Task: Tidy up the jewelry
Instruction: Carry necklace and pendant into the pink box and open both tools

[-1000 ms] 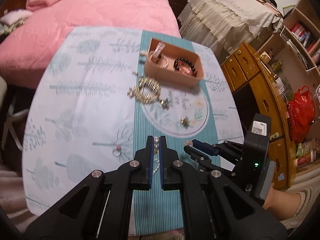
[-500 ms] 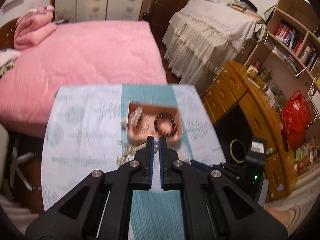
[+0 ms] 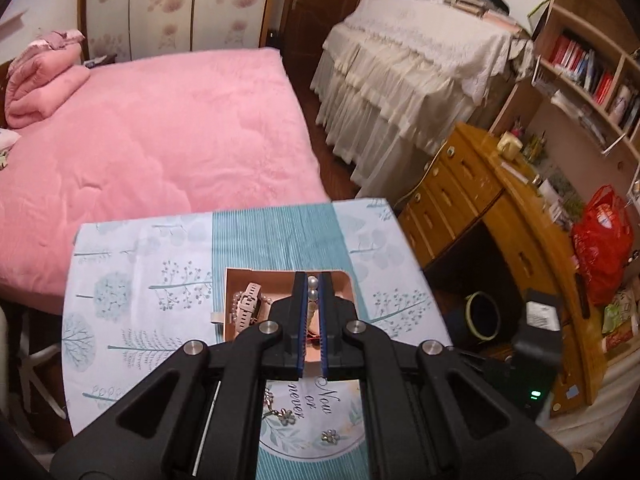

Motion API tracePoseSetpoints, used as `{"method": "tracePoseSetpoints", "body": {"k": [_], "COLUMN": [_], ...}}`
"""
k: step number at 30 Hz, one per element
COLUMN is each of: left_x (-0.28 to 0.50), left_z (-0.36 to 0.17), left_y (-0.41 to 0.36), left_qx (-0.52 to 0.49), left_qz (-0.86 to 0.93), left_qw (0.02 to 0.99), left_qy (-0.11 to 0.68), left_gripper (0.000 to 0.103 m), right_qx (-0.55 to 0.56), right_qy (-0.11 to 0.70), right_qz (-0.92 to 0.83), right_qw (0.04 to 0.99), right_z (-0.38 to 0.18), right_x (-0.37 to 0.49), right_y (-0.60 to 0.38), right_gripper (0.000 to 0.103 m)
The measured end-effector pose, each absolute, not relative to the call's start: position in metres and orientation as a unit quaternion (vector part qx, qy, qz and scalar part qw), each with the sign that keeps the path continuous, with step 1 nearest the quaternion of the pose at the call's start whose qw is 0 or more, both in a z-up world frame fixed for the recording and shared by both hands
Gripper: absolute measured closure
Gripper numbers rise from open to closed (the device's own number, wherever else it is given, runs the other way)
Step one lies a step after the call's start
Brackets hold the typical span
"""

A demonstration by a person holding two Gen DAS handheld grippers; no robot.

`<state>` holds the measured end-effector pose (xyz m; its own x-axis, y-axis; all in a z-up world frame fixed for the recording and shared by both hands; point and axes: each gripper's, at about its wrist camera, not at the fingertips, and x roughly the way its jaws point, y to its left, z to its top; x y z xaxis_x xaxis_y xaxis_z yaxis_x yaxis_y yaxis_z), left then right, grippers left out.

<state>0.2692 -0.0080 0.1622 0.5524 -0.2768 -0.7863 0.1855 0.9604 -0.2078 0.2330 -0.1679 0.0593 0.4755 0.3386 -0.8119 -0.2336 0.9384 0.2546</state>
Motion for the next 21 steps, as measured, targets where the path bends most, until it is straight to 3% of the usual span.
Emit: {"method": "tracePoseSetpoints", "body": {"k": [17,19,21], "left_x": [0.317,0.316,0.312], "left_z": [0.025,0.018,0.017], "left_y": [-0.008,-0.002,0.004], "left_qx": [-0.041,-0.052,-0.063], "left_qz": [-0.131,-0.129,-0.124], "left_qw": [0.822,0.816,0.814], "left_qy": [0.552,0.561,0.564], "left_gripper": [0.098,0.091,0.061], "right_qx": [0.049,0.048,0.049], "right_qy": [0.536,0.542,0.549], "right_qz": [0.132,0.130,0.127], "right_qw": [0.833,0.829,0.825], "right_z": [-0.022,-0.027,-0.033], "right_x": [0.277,0.280,0.283], "right_y": [-0.166,-0.165,-0.164], "right_gripper": [0.087,0.087,0.086]}}
